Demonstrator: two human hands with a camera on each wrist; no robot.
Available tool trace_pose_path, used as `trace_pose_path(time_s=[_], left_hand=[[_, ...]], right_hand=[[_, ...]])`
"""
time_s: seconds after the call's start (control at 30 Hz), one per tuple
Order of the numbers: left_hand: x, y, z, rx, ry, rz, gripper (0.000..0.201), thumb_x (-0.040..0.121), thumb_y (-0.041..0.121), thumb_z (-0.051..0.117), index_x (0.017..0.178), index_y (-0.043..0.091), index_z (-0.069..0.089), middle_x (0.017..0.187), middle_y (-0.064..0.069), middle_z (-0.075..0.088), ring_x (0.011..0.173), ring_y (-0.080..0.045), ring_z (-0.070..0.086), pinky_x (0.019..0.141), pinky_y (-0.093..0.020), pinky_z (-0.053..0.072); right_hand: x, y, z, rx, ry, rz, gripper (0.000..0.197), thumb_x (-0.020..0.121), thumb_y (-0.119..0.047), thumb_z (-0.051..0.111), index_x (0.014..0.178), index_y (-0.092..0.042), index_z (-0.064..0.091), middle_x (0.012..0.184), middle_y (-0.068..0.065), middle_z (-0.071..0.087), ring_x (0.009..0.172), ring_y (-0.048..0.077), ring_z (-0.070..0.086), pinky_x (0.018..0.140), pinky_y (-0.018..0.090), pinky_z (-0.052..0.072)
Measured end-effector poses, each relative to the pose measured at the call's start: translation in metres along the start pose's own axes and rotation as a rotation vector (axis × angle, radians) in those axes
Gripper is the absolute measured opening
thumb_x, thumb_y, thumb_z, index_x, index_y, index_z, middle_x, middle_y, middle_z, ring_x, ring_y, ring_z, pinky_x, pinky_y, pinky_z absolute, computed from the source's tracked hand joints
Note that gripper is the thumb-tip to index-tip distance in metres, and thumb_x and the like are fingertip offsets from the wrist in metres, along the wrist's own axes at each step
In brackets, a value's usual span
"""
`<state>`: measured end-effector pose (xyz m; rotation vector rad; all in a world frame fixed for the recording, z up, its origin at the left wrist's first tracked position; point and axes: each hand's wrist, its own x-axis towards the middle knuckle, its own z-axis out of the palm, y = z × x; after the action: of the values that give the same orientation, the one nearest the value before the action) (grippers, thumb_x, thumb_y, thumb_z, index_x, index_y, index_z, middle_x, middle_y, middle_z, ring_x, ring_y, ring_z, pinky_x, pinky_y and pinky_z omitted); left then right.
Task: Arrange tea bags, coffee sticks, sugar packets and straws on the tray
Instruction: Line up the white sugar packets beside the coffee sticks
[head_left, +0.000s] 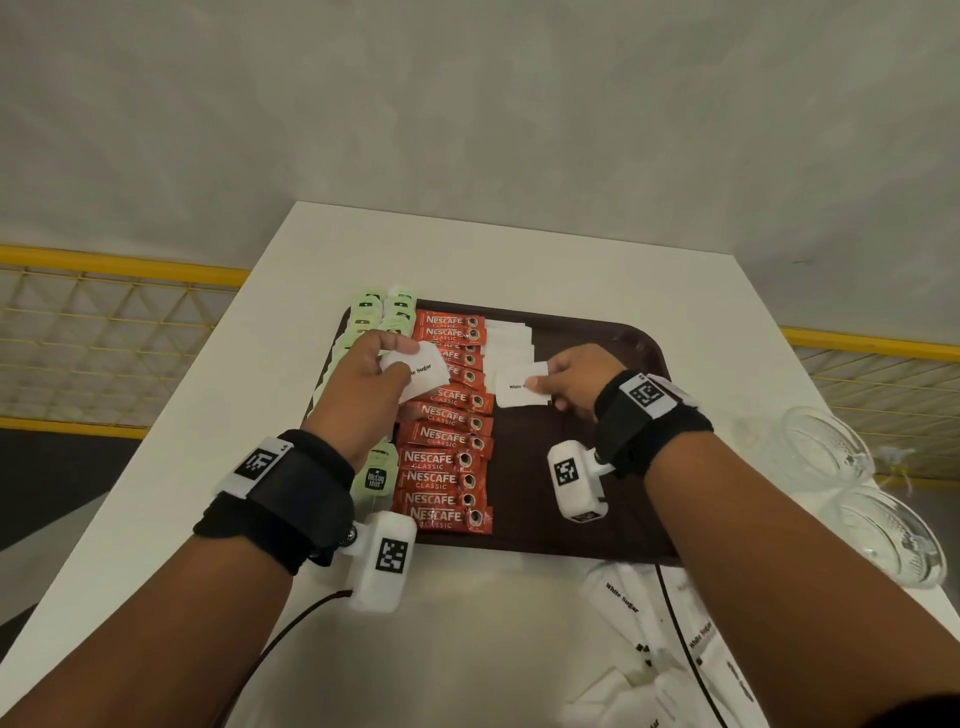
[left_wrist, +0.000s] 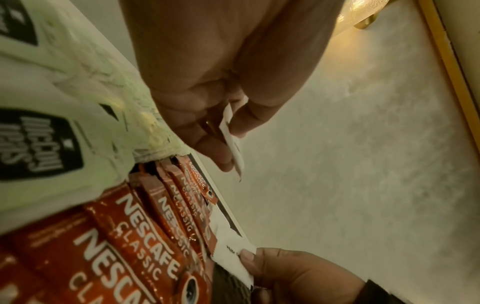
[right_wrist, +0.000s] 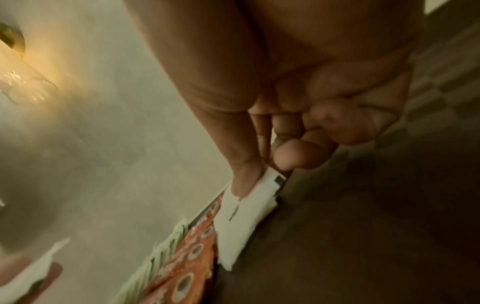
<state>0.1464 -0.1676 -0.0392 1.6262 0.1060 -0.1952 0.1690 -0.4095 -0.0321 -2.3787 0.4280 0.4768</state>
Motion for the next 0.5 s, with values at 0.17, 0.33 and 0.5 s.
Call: trace_pose_path(time_s=[0.17,0.33,0.5], left_hand=[[0.0,-0.002,-0.003,0.067,-0.012,0.019,0.029,0.097,0.0,0.044,0.114,0.02,0.055,0.116,0.009,0.055,0.096,-0.015,0.063,0.06,-0.023,0.055],[-0.003,-0.003,-0.002,0.087,-0.065,0.026,0.033,0.095,-0.002,0.05,0.115,0.023,0.054,0.124,-0.001,0.059,0.1,-0.017,0.065,0.07,-0.027,0.058],[-0.007,-0.001,0.0,0.129,-0.1,0.07,0.034,0.092,0.0,0.06,0.109,0.027,0.05,0.13,-0.006,0.06,0.111,-0.025,0.063,0.07,-0.024,0.058]], right_hand=[[0.012,-0.005,0.01,-0.065,0.014,0.04,0.038,0.089,-0.037,0.066,0.113,-0.008,0.063,0.071,0.002,0.059,0.064,0.012,0.053,0.067,0.026,0.045],[0.021,-0.005,0.013,-0.024,0.04,0.035,0.029,0.084,-0.036,0.072,0.096,-0.01,0.065,0.08,0.004,0.068,0.066,0.013,0.061,0.061,0.026,0.053],[0.021,-0.009,0.013,-0.264,0.094,0.037,0.048,0.086,-0.052,0.063,0.098,-0.005,0.065,0.098,0.013,0.071,0.085,0.023,0.064,0.089,0.039,0.053]])
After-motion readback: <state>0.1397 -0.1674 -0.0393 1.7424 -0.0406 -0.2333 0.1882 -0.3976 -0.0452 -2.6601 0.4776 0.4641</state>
